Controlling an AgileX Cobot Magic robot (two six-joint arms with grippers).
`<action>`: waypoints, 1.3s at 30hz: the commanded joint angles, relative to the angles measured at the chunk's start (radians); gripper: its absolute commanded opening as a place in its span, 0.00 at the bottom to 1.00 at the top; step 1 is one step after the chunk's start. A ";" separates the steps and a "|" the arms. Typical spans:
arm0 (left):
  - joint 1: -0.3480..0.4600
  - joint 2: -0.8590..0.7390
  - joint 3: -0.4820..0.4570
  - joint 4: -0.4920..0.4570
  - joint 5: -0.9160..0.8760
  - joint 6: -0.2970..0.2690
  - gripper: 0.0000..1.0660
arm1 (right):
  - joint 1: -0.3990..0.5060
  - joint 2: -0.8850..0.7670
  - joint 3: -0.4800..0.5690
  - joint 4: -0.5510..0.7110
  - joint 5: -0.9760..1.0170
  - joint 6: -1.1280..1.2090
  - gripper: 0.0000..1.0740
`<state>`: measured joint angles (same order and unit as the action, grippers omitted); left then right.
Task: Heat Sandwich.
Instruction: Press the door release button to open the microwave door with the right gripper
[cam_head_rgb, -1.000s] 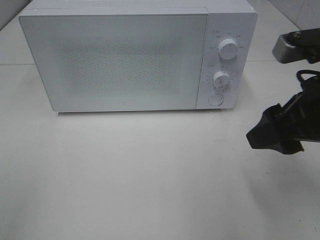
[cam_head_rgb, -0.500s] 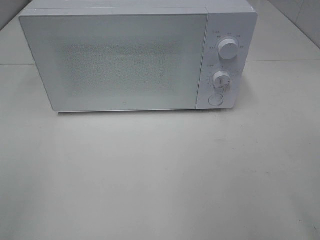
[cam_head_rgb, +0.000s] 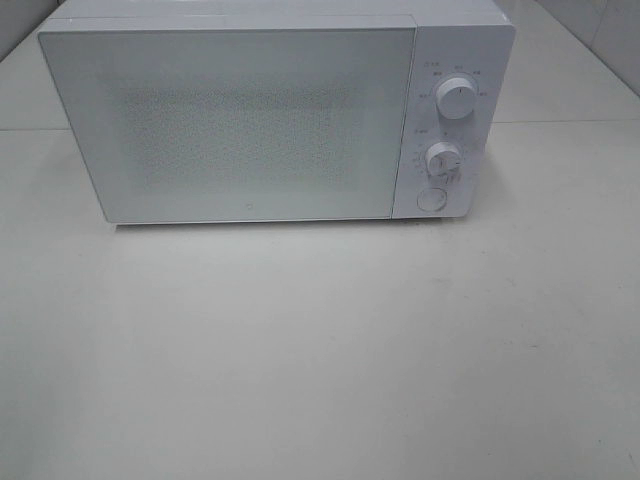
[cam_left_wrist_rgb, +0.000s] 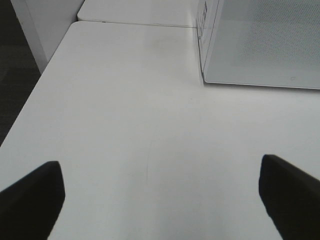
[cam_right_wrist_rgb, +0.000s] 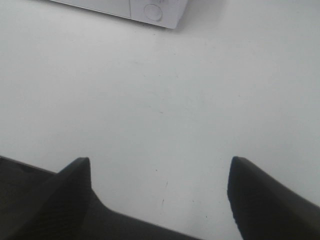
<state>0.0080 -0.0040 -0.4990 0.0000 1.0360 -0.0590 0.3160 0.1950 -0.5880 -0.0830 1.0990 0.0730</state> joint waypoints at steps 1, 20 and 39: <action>0.003 -0.027 0.004 -0.008 -0.008 0.001 0.95 | -0.072 -0.065 0.042 -0.011 0.006 0.005 0.69; 0.003 -0.027 0.004 -0.008 -0.008 0.002 0.95 | -0.164 -0.226 0.081 -0.007 -0.063 -0.008 0.69; 0.003 -0.027 0.004 -0.008 -0.008 0.002 0.95 | -0.164 -0.095 0.054 -0.006 -0.164 -0.006 0.69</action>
<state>0.0080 -0.0040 -0.4990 0.0000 1.0360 -0.0590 0.1590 0.0550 -0.5250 -0.0840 0.9840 0.0760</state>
